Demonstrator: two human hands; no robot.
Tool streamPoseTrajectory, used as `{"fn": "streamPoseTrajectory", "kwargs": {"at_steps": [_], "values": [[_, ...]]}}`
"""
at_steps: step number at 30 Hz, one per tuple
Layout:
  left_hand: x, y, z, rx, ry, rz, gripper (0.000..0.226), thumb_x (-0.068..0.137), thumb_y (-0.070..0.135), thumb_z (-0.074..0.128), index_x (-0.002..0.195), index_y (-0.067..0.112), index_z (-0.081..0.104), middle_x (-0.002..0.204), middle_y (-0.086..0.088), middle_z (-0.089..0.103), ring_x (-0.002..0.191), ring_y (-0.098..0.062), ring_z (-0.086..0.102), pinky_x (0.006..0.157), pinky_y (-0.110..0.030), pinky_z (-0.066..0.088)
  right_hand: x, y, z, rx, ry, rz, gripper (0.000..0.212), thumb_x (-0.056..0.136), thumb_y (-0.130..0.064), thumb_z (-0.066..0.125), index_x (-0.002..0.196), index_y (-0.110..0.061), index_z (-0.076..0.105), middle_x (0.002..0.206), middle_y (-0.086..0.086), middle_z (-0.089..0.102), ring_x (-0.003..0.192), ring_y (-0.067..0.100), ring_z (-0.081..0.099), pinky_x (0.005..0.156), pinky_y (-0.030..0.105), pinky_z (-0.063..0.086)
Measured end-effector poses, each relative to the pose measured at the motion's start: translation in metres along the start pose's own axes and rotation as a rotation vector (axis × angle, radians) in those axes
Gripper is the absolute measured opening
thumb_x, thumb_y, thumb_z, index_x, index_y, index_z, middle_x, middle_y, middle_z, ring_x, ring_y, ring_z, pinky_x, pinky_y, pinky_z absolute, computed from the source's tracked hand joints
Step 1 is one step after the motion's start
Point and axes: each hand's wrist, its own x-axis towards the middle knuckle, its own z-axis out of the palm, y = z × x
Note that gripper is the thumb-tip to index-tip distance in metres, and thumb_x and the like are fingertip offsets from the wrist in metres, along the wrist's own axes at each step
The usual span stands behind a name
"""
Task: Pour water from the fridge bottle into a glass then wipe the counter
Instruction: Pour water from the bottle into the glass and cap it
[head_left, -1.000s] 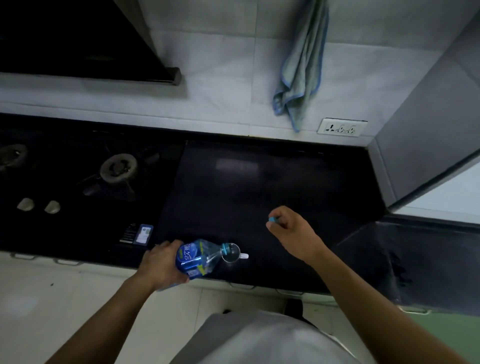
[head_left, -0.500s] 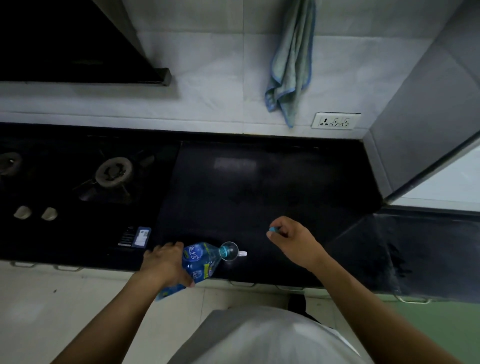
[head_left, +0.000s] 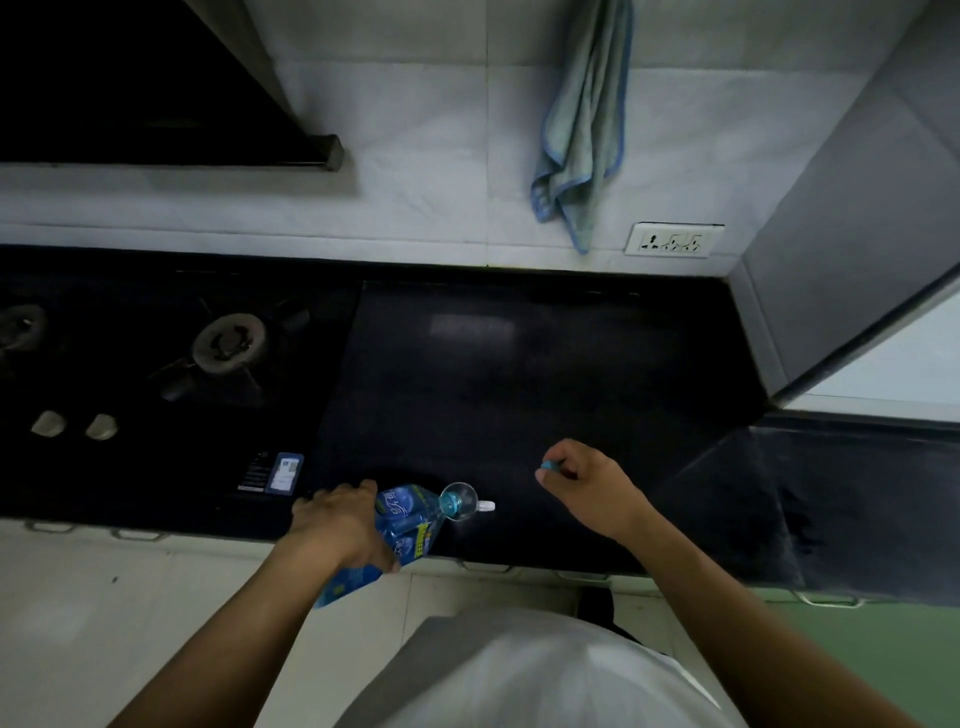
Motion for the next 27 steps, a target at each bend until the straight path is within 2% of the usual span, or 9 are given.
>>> {"fn": "streamPoseTrajectory", "kwargs": {"at_steps": [8, 18, 27], "values": [[-0.004, 0.002, -0.003, -0.004, -0.011, -0.011, 0.1, 0.056, 0.067, 0.082, 0.139, 0.029, 0.041, 0.141, -0.001, 0.054, 0.132, -0.027, 0.051, 0.106, -0.045, 0.041, 0.001, 0.024, 0.001, 0.003, -0.021, 0.095, 0.012, 0.094, -0.041, 0.063, 0.095, -0.031, 0.057, 0.078, -0.001, 0.065, 0.063, 0.011, 0.061, 0.054, 0.023, 0.045], [-0.007, 0.005, -0.004, -0.003, -0.022, -0.019, 0.098, 0.054, 0.068, 0.082, 0.135, 0.03, 0.043, 0.138, 0.001, 0.056, 0.128, -0.025, 0.055, 0.103, -0.044, 0.044, -0.002, 0.026, 0.0, -0.014, -0.021, 0.103, 0.013, 0.094, -0.041, 0.062, 0.094, -0.028, 0.059, 0.084, -0.002, 0.063, 0.07, 0.013, 0.061, 0.057, 0.022, 0.043], [-0.007, 0.004, -0.003, -0.028, -0.021, -0.021, 0.098, 0.055, 0.069, 0.081, 0.136, 0.028, 0.043, 0.14, 0.001, 0.055, 0.129, -0.025, 0.054, 0.102, -0.043, 0.044, -0.001, 0.026, 0.0, -0.011, -0.033, 0.101, 0.013, 0.093, -0.041, 0.063, 0.093, -0.028, 0.058, 0.081, 0.0, 0.065, 0.067, 0.013, 0.061, 0.057, 0.024, 0.045]]}}
